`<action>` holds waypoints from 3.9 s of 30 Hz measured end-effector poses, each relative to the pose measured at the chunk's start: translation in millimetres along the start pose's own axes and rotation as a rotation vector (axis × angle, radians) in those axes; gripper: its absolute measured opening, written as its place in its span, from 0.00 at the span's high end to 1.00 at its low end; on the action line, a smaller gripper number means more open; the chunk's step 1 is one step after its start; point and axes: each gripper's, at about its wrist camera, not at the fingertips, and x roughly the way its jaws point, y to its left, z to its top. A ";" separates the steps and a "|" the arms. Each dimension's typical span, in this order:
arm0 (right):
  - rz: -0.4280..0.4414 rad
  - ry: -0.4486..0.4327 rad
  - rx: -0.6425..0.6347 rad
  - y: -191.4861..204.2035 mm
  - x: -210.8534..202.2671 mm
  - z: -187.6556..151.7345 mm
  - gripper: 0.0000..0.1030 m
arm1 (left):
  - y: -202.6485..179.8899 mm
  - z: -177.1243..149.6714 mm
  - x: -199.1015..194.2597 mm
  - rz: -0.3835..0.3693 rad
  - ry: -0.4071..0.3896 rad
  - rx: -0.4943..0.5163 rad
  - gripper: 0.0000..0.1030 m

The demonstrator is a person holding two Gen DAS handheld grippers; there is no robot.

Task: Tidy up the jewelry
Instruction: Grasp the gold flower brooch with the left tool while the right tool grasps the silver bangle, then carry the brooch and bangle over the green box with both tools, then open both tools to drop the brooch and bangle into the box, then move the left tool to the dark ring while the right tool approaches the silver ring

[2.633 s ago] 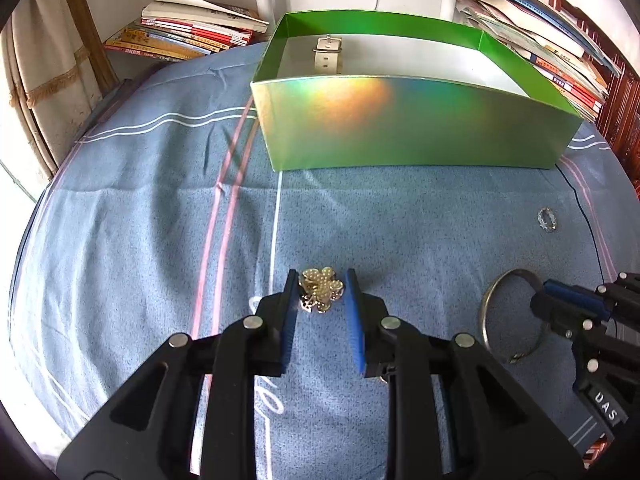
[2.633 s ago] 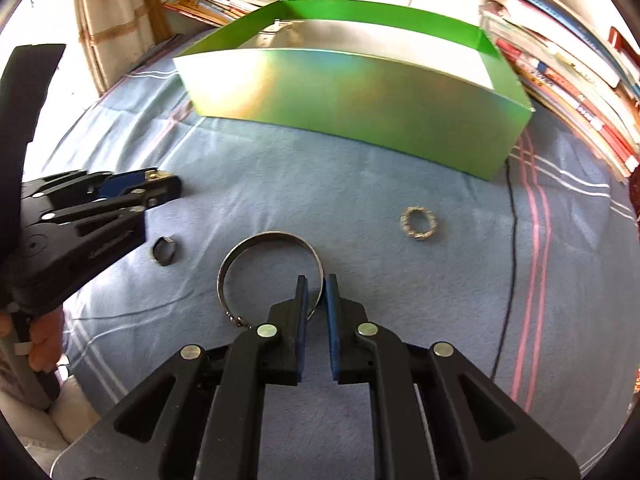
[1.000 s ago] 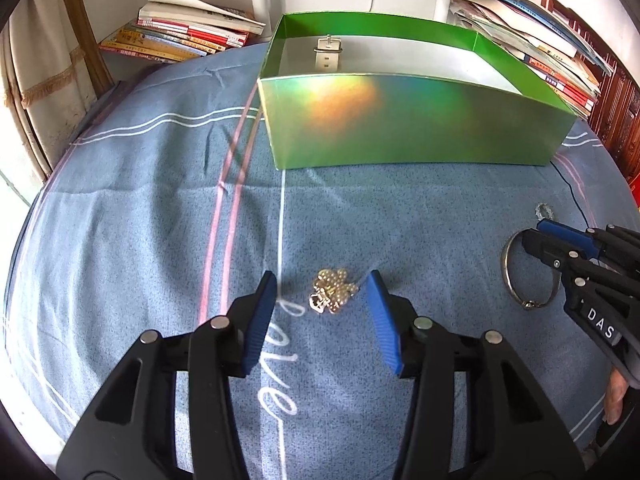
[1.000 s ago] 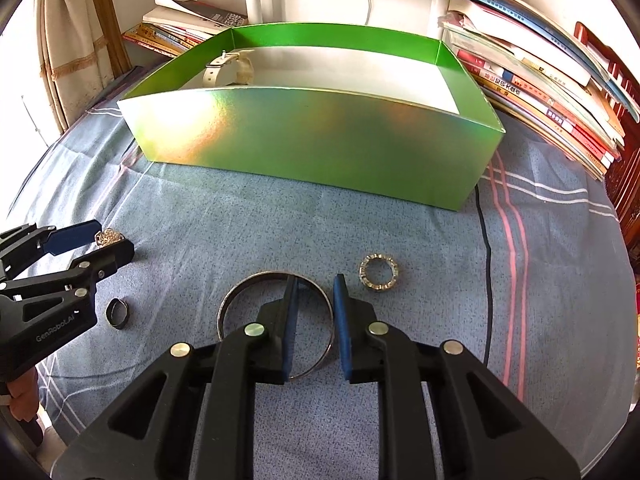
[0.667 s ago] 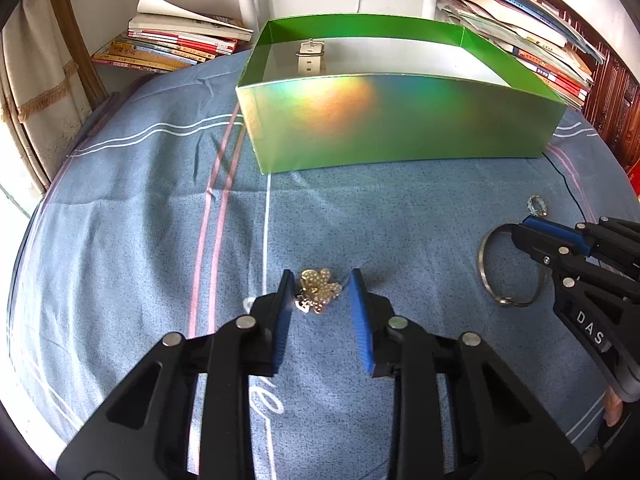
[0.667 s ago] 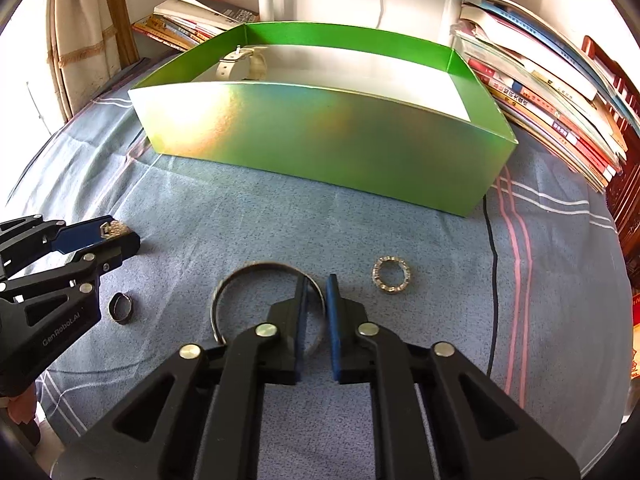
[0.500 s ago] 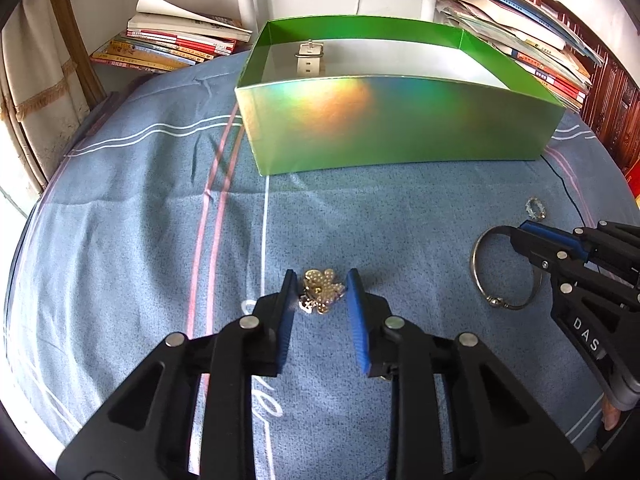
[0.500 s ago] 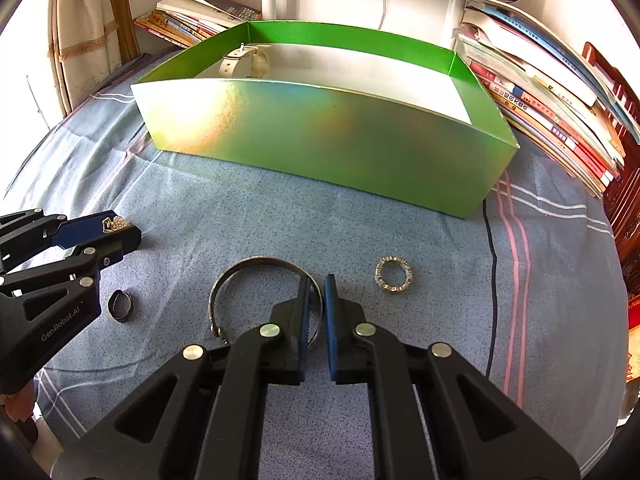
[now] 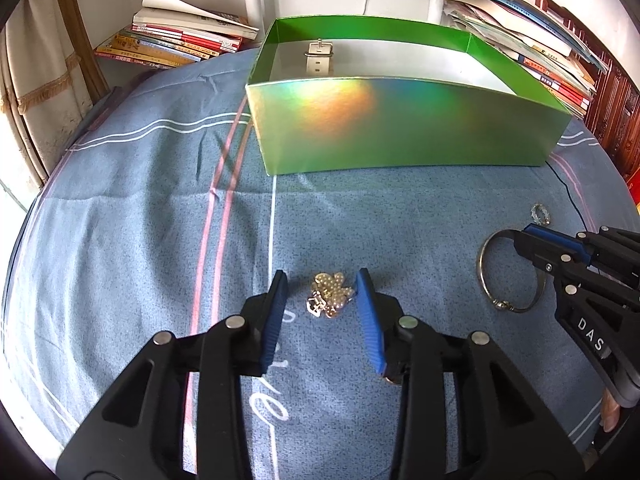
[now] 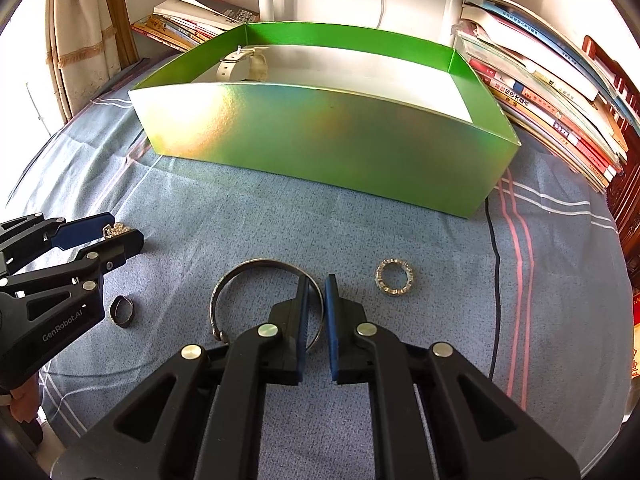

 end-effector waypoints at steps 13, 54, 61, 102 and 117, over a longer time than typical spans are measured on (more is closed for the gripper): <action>0.037 0.002 0.002 -1.4 -2.5 -2.6 0.96 | -1.0 0.3 -0.5 -0.012 0.008 -0.014 0.76; -0.008 -0.283 0.092 -50.5 -66.0 100.8 0.96 | 6.2 112.0 -53.5 -0.050 -0.176 0.004 0.76; -0.068 -0.177 0.133 -71.4 -3.3 132.1 0.95 | -2.4 151.7 11.0 -0.149 -0.073 0.008 0.76; 0.066 0.076 -0.015 -28.3 1.7 11.7 0.80 | 12.8 8.9 -19.9 -0.045 0.032 -0.009 0.42; 0.100 0.067 0.048 -45.5 -21.6 -7.7 0.57 | -16.4 -31.3 -21.7 -0.112 0.094 0.131 0.39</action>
